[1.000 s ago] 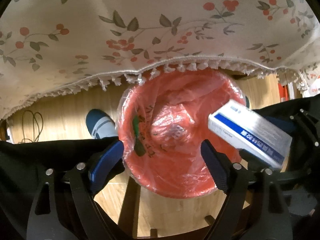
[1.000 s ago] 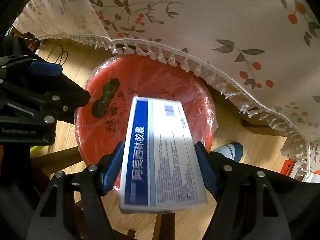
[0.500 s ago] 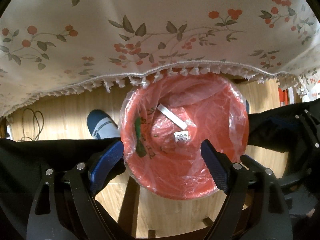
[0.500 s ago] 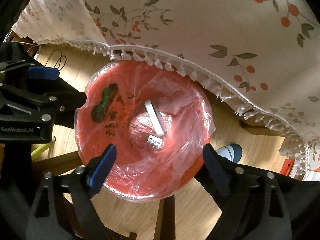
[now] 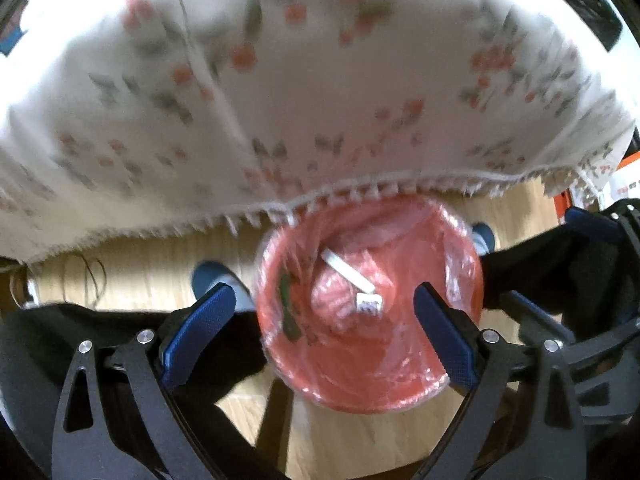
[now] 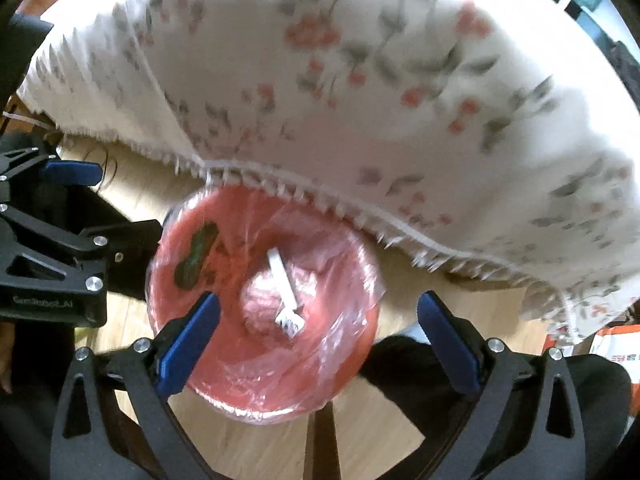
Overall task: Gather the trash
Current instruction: 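Raise both tools back over the bed toward the remaining trash, then grasp the plastic bottle with the right tool while the left tool grasps the white foam sleeve, then carry the bottle and foam sleeve to the wastebasket and release the foam sleeve, then release the bottle into the wastebasket with the right tool and lift both tools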
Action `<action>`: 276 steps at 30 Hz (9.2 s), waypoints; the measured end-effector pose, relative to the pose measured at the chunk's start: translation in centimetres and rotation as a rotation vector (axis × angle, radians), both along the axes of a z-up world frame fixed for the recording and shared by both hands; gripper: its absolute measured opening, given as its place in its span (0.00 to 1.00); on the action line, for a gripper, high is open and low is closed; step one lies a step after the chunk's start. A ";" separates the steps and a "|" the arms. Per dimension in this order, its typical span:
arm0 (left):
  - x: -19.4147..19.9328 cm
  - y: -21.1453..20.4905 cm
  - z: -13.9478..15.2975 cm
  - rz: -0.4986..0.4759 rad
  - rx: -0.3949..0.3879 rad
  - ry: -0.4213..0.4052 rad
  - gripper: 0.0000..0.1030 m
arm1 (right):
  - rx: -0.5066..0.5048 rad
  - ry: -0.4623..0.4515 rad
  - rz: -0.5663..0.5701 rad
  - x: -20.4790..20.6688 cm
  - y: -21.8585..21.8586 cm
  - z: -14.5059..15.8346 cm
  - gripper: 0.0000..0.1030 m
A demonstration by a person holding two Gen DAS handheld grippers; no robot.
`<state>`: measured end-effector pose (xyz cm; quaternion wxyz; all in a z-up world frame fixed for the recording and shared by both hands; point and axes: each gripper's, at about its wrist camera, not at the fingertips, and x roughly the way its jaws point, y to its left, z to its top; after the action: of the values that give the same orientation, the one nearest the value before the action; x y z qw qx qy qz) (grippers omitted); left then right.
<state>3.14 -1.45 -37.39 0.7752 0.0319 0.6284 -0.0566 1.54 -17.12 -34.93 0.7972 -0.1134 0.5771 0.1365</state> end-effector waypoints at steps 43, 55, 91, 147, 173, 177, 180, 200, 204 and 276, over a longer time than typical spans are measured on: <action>16.1 6.5 15.5 0.162 0.113 -0.309 0.94 | 0.117 -0.324 -0.116 19.4 4.3 11.8 0.87; 20.4 6.5 13.4 0.175 0.094 -0.281 0.94 | 0.111 -0.269 -0.098 23.9 6.2 8.6 0.65; 32.0 3.0 9.6 0.219 -0.036 -0.298 0.47 | 0.125 -0.322 -0.087 24.8 0.0 8.6 0.38; 6.0 -1.9 15.7 -0.048 -0.091 -0.306 0.19 | 0.291 -0.340 -0.034 7.0 -2.0 16.8 0.30; -4.0 -2.4 3.1 -0.083 -0.070 -0.001 0.20 | 0.228 -0.114 0.005 -2.2 -1.0 6.0 0.30; -3.9 -2.5 0.3 -0.093 -0.067 0.072 0.20 | 0.210 -0.059 0.008 -2.0 -0.7 3.5 0.30; -3.8 -2.4 -1.6 -0.099 -0.068 0.122 0.20 | 0.199 -0.022 0.009 -1.8 -0.5 1.8 0.30; -2.8 -2.8 -7.3 -0.096 -0.069 0.270 0.30 | 0.155 0.123 0.023 -0.5 0.5 -3.3 0.30; -2.4 -2.6 -7.4 -0.097 -0.065 0.271 0.37 | 0.157 0.133 0.022 -0.4 0.6 -3.4 0.30; 2.5 1.1 9.7 -0.012 -0.011 -0.197 0.94 | 0.269 -0.324 -0.184 4.8 -4.8 11.3 0.95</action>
<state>5.66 -0.40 -27.67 0.8329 0.0368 0.5487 -0.0614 6.36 -21.88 -23.67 0.8964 0.0265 0.4262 0.1190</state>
